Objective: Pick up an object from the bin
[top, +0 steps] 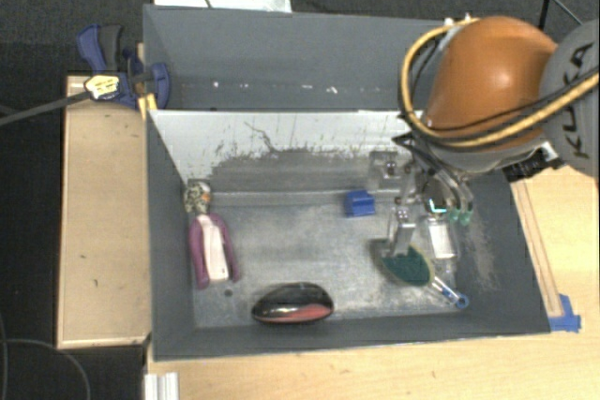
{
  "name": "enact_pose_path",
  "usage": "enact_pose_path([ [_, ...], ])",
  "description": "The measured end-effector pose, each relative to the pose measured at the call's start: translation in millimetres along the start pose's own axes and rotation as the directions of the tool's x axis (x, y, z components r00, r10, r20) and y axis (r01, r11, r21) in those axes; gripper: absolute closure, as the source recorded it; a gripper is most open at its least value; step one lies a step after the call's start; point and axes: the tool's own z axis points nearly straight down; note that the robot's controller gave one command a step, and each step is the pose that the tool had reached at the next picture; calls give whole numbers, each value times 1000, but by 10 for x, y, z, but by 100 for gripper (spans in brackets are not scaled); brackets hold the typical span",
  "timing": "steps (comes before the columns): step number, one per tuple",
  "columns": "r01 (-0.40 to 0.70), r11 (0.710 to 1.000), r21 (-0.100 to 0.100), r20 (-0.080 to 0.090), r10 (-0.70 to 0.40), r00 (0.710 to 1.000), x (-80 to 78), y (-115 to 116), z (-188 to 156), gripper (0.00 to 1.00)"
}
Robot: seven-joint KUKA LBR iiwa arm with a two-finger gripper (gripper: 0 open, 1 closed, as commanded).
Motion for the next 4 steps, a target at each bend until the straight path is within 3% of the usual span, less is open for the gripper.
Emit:
enact_pose_path([
  [1,69,998,2,-2,-69,998,103,-705,889,0],
  [2,133,991,1,6,-133,991,250,-994,1695,0],
  [3,135,991,1,15,-135,991,216,-973,1636,100],
  [4,139,990,5,16,-139,990,-26,-1307,132,100],
])
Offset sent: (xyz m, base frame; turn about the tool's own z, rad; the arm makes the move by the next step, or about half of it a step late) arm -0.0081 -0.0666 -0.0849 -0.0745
